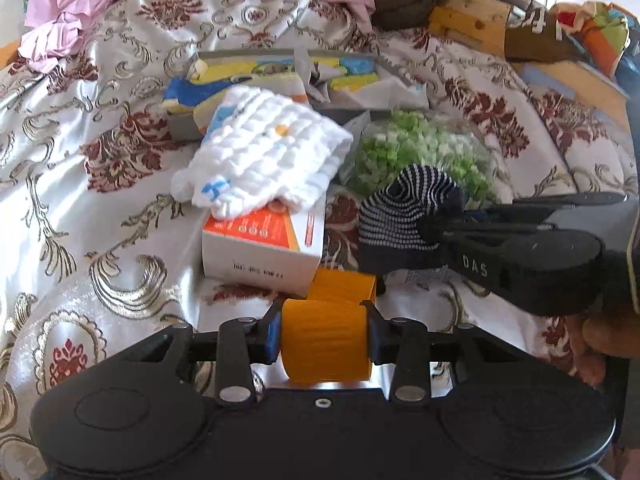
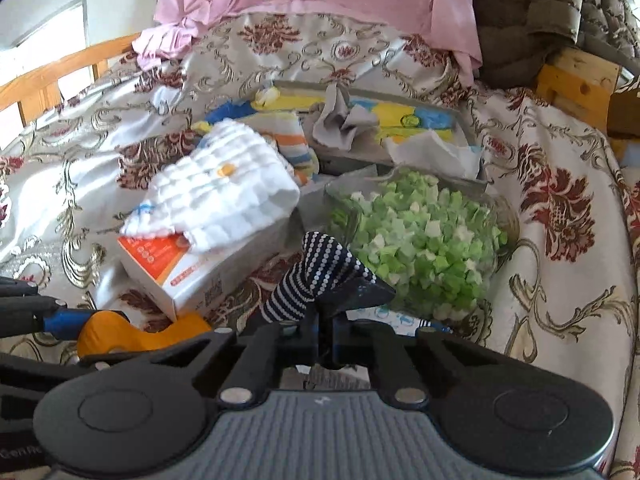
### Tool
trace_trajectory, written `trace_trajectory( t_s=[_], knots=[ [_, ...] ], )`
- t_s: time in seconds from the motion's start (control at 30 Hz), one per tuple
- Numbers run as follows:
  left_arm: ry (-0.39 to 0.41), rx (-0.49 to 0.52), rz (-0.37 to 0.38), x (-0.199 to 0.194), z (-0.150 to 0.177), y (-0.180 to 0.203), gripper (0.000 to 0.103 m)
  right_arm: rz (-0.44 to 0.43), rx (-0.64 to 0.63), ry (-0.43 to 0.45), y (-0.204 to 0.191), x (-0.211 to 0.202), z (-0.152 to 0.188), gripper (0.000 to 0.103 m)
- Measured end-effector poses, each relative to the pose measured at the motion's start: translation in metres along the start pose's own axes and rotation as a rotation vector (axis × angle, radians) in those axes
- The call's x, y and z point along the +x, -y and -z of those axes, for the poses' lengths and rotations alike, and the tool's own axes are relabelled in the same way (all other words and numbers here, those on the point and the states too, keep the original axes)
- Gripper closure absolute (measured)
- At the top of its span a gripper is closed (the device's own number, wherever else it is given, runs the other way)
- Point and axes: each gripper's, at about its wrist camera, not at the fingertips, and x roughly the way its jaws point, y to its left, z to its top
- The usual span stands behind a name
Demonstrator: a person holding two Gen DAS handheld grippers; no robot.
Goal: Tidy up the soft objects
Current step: 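Lift the orange roll and striped sock and carry them toward the painting tray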
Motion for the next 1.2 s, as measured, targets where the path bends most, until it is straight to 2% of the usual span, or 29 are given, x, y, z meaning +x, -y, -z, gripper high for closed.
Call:
trace_trajectory(
  t_s=[0.37,0.63,0.9,1.2],
  knots=[
    [0.119,-0.019,-0.042,-0.03,-0.006,0.005,0.063,-0.036,0.031,0.163,0.005,-0.042,-0.013,0.098],
    [0.209,-0.049,-0.068,-0.054,-0.008,0.005,0.063,-0.068,0.066,0.236,0.009,-0.062,-0.018,0.098],
    [0.315,-0.056,-0.104,-0.081,-0.009,0.014,0.063,-0.139,0.131,0.335,0.02,-0.087,-0.022,0.098],
    [0.361,-0.05,-0.197,-0.113,-0.039,0.037,0.063,-0.188,0.225,0.45,0.041,-0.117,-0.025,0.097]
  ],
)
